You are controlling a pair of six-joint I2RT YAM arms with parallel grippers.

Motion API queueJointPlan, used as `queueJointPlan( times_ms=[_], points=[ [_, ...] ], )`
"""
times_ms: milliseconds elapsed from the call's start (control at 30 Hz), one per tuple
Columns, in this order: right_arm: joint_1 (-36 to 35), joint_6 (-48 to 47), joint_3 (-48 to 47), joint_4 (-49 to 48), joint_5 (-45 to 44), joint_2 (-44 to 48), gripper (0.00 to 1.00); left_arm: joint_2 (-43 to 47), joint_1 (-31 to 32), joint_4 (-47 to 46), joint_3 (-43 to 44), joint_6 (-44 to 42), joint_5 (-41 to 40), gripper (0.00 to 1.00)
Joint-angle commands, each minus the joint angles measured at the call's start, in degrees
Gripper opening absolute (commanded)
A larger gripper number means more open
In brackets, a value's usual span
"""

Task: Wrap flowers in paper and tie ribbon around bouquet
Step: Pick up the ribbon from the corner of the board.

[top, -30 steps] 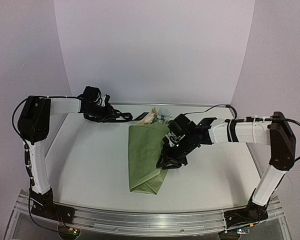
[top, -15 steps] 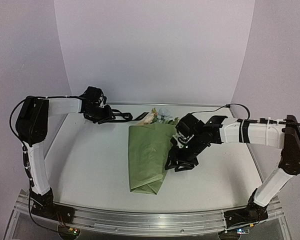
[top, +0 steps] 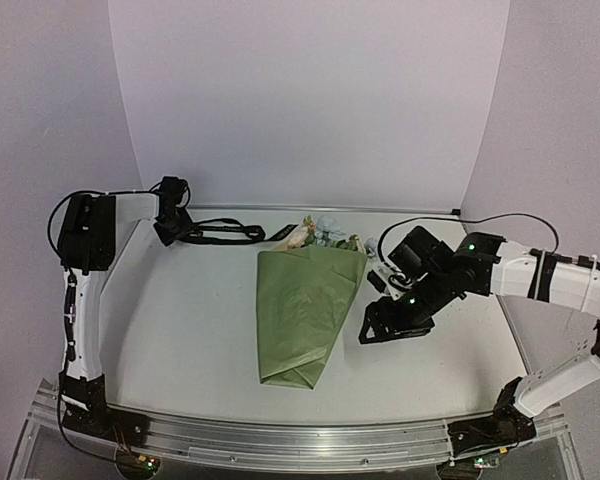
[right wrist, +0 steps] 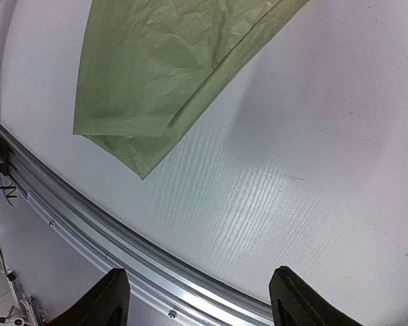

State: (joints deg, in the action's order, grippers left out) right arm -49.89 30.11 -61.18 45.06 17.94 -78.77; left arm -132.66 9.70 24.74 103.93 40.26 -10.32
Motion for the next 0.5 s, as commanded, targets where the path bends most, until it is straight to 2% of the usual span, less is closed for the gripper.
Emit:
queueJointPlan(
  times_ms=[0, 167, 267, 400, 467],
  points=[
    [0.0, -3.5, 0.8, 1.9, -3.5, 2.6, 0.73, -3.2, -0.9, 2.2, 5.8, 2.1, -0.7, 0.59],
    [0.0, -3.6, 1.0, 2.3, -3.6, 2.8, 0.73, -6.6, -1.0, 2.1, 8.5, 2.0, 0.4, 0.58],
    [0.0, -3.5, 1.2, 2.5, -3.6, 3.2, 0.72, -8.0, -1.1, 1.0, 9.3, 1.4, 1.7, 0.51],
    [0.0, -3.6, 1.9, 2.6, -4.3, 4.0, 0.71, -8.4, -1.1, 1.2, 10.0, 1.3, 2.6, 0.16],
    [0.0, -3.7, 2.2, 2.8, -5.0, 4.5, 0.71, -6.4, -1.0, 0.2, 8.8, 0.4, 3.1, 0.02]
  ],
)
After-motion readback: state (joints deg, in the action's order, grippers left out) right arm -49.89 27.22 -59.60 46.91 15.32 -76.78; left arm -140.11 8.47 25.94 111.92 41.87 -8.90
